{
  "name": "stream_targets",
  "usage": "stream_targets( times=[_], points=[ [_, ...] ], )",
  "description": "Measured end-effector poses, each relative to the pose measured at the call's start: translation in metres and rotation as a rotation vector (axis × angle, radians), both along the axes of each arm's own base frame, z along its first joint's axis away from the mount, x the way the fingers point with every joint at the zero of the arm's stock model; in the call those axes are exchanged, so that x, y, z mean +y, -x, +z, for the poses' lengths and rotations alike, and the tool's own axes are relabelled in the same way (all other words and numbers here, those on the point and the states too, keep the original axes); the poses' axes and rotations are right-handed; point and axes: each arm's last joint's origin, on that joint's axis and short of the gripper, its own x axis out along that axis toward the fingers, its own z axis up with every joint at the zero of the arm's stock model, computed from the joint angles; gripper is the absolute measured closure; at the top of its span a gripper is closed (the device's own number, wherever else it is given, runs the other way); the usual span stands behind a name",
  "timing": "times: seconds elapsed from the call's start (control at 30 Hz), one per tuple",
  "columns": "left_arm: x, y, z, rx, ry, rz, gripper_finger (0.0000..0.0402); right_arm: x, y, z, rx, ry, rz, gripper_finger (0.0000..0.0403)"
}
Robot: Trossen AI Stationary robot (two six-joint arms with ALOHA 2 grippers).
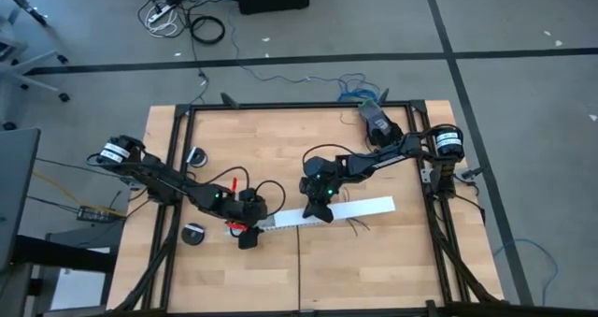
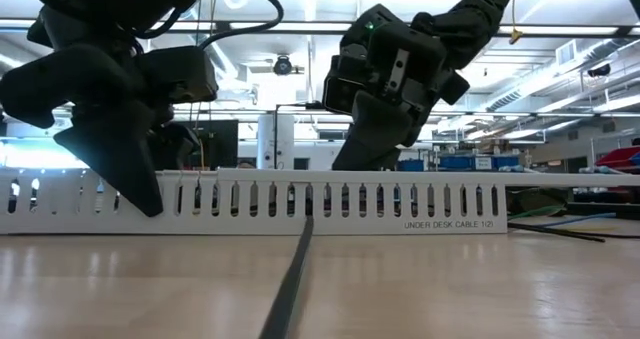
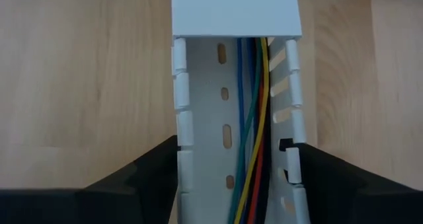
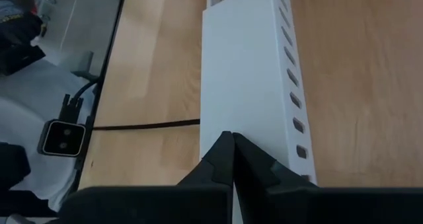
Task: Ziptie cables
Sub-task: Close the lid on the cable duct
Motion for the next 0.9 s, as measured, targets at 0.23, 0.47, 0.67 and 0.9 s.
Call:
stream_targets(
  times=[0.23,0.47,0.67,0.9],
  points=[
    [0.002,-0.001,0.0,-0.008,-0.001,0.038,0.0159,0.002,-0.005,0.018,-0.138,-0.02,0.036,0.0403],
    [0.002,-0.007,0.006,-0.078,0.017,0.086,0.0159,0.006,0.005,0.037,-0.099,-0.003,0.024,0.0403],
    [0.001,-0.007,0.006,-0.08,0.026,0.075,0.0159,0.018,0.006,0.03,-0.044,0.016,0.006,0.0403],
    [-0.001,-0.011,-0.007,-0.061,0.029,0.087,0.0159,0.023,0.0,0.004,0.029,0.011,-0.013,0.0403]
  ],
)
